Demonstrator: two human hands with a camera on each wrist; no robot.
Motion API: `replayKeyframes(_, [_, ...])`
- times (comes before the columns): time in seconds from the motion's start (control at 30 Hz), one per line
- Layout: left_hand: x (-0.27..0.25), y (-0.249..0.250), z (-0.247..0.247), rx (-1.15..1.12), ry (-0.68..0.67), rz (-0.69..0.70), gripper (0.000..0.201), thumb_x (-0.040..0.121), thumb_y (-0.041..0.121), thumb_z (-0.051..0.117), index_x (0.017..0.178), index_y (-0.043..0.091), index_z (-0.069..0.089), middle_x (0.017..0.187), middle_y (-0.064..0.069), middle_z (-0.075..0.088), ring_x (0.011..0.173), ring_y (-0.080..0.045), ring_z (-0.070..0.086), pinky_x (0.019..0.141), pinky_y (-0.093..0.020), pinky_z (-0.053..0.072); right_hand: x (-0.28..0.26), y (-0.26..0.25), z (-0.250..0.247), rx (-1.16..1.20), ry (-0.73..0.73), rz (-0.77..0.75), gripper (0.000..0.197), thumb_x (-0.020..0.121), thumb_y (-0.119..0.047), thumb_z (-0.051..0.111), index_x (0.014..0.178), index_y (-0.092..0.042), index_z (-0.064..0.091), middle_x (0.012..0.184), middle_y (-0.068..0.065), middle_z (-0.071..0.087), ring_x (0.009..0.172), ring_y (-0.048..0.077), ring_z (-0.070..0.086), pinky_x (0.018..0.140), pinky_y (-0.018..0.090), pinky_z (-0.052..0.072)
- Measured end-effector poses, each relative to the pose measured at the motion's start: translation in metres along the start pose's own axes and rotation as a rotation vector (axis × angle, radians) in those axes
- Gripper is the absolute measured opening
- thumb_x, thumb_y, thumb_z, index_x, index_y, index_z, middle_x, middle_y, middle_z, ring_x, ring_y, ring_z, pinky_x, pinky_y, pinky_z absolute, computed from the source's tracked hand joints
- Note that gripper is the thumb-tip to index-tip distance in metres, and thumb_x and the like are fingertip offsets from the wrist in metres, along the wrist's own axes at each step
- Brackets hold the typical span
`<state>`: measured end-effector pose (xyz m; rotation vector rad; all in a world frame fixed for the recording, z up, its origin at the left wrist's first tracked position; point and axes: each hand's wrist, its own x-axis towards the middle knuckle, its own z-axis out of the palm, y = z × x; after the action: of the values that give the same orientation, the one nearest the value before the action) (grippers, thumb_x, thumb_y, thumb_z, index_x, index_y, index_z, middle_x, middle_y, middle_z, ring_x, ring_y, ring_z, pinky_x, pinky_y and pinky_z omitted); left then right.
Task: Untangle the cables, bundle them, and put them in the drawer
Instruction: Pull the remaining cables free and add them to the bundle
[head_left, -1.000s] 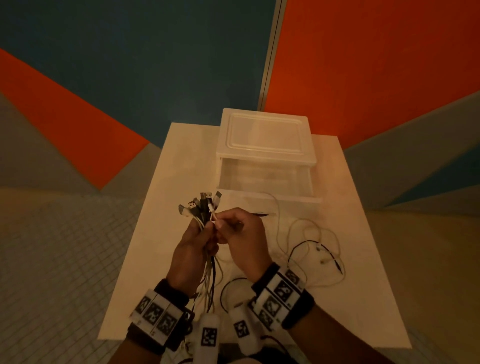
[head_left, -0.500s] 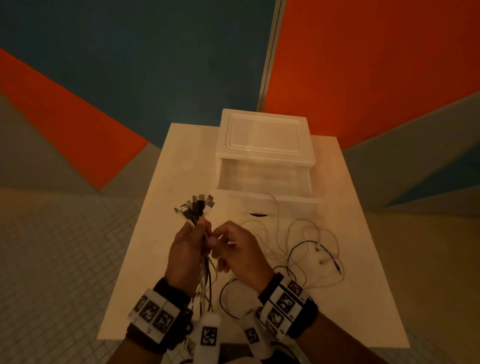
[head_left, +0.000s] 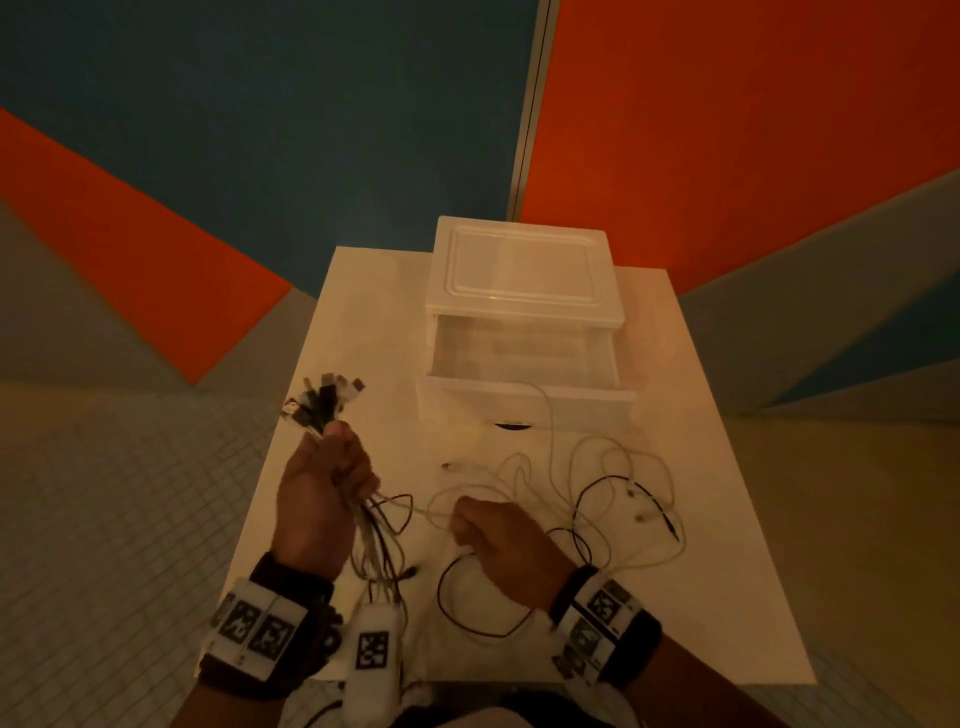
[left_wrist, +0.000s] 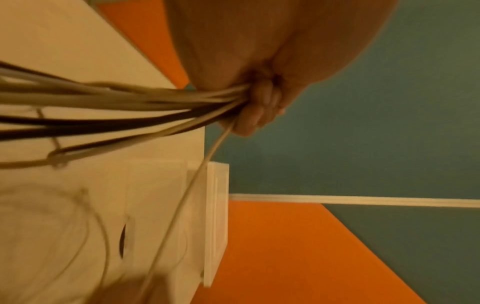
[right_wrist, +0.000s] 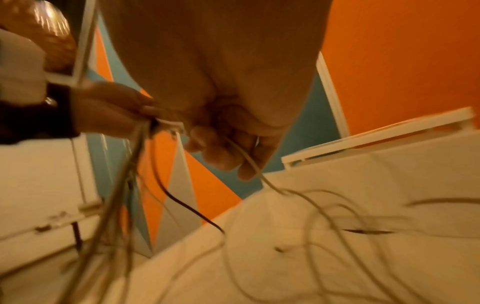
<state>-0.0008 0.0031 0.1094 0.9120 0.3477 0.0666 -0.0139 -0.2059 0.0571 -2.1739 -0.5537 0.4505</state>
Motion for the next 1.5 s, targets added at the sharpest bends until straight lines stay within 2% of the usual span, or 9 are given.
replayKeyframes(0.23, [-0.001, 0.031, -0.034, -0.002, 0.02, 0.045, 0.031, 0.102, 0.016, 0.028, 0.076, 0.018, 0.043, 0.056, 0.011, 0.03, 0.054, -0.009, 0.009, 0.043, -0.02, 0.015, -0.002, 0.081, -0.037, -0.18, 0.142, 0.248, 0.024, 0.076, -0.011, 0.035, 0.085, -0.012, 0.057, 0.088, 0.002, 0.056, 0.085, 0.019, 0.053, 0.082, 0.037, 0.046])
replayKeyframes(0.37, [-0.006, 0.028, -0.032, 0.063, 0.033, 0.051, 0.029, 0.102, 0.015, 0.029, 0.076, 0.016, 0.041, 0.056, 0.01, 0.031, 0.054, -0.011, 0.009, 0.043, -0.021, 0.016, 0.021, 0.068, -0.063, -0.403, 0.405, 0.187, 0.023, 0.091, -0.008, 0.048, 0.095, -0.022, 0.067, 0.112, -0.005, 0.065, 0.114, 0.016, 0.055, 0.107, 0.047, 0.035])
replayKeyframes(0.47, [-0.008, 0.021, -0.027, 0.094, 0.037, 0.021, 0.029, 0.103, 0.015, 0.029, 0.076, 0.016, 0.041, 0.056, 0.01, 0.031, 0.051, -0.011, 0.011, 0.044, -0.023, 0.014, 0.04, 0.022, -0.092, -0.025, 0.515, 0.023, 0.02, 0.099, -0.017, 0.052, 0.097, -0.018, 0.072, 0.102, -0.002, 0.072, 0.098, 0.016, 0.066, 0.091, 0.038, 0.05])
replayKeyframes(0.67, [-0.017, 0.001, -0.005, 0.24, 0.002, -0.022, 0.02, 0.103, 0.014, 0.036, 0.088, 0.013, 0.05, 0.072, -0.006, 0.059, 0.042, -0.007, 0.025, 0.043, -0.025, 0.018, 0.042, -0.057, -0.11, 0.51, 0.439, -0.066, 0.025, 0.101, -0.019, 0.048, 0.109, -0.01, 0.069, 0.062, -0.004, 0.059, 0.055, 0.01, 0.05, 0.053, 0.02, 0.042])
replayKeyframes(0.8, [-0.023, -0.01, 0.013, 0.255, -0.106, -0.024, 0.015, 0.102, 0.017, 0.04, 0.107, 0.009, 0.05, 0.107, -0.019, 0.069, 0.044, -0.012, 0.019, 0.045, -0.03, 0.014, 0.041, -0.071, -0.086, 0.237, 0.257, -0.079, 0.035, 0.101, -0.029, 0.046, 0.134, -0.022, 0.056, 0.084, -0.015, 0.066, 0.076, -0.005, 0.055, 0.077, 0.014, 0.042])
replayKeyframes(1.07, [-0.026, -0.023, 0.034, 0.116, -0.126, -0.136, 0.025, 0.093, 0.016, 0.047, 0.114, 0.006, 0.055, 0.085, -0.005, 0.057, 0.042, -0.009, 0.024, 0.044, -0.026, 0.018, 0.037, -0.066, -0.048, 0.21, 0.187, -0.075, 0.043, 0.102, -0.017, 0.045, 0.143, -0.029, 0.04, 0.102, 0.003, 0.033, 0.099, 0.002, 0.041, 0.099, 0.002, 0.026])
replayKeyframes(1.23, [-0.025, -0.019, 0.035, 0.045, -0.133, -0.128, 0.016, 0.089, 0.02, 0.049, 0.098, 0.008, 0.055, 0.073, -0.002, 0.046, 0.043, -0.008, 0.024, 0.044, -0.024, 0.019, 0.035, -0.063, -0.03, 0.063, 0.377, -0.142, 0.049, 0.096, -0.007, 0.053, 0.135, -0.037, 0.053, 0.109, -0.002, 0.025, 0.101, -0.008, 0.036, 0.097, 0.004, 0.034])
replayKeyframes(1.37, [-0.024, -0.014, 0.034, 0.039, -0.198, -0.105, 0.013, 0.096, 0.017, 0.042, 0.091, 0.008, 0.049, 0.074, -0.004, 0.05, 0.044, -0.007, 0.025, 0.044, -0.022, 0.022, 0.027, -0.059, -0.03, 0.115, 0.257, -0.138, 0.058, 0.099, -0.027, 0.051, 0.144, -0.053, 0.025, 0.109, -0.001, 0.032, 0.073, 0.003, 0.045, 0.076, 0.011, 0.047])
replayKeyframes(1.5, [-0.012, 0.005, 0.014, -0.085, -0.204, -0.056, 0.014, 0.095, 0.019, 0.04, 0.082, 0.014, 0.043, 0.07, 0.002, 0.042, 0.046, -0.005, 0.026, 0.044, -0.02, 0.022, 0.025, -0.006, -0.044, 0.07, 0.116, -0.041, 0.033, 0.096, -0.019, 0.053, 0.129, -0.026, 0.056, 0.085, -0.005, 0.054, 0.075, 0.01, 0.054, 0.075, 0.025, 0.047])
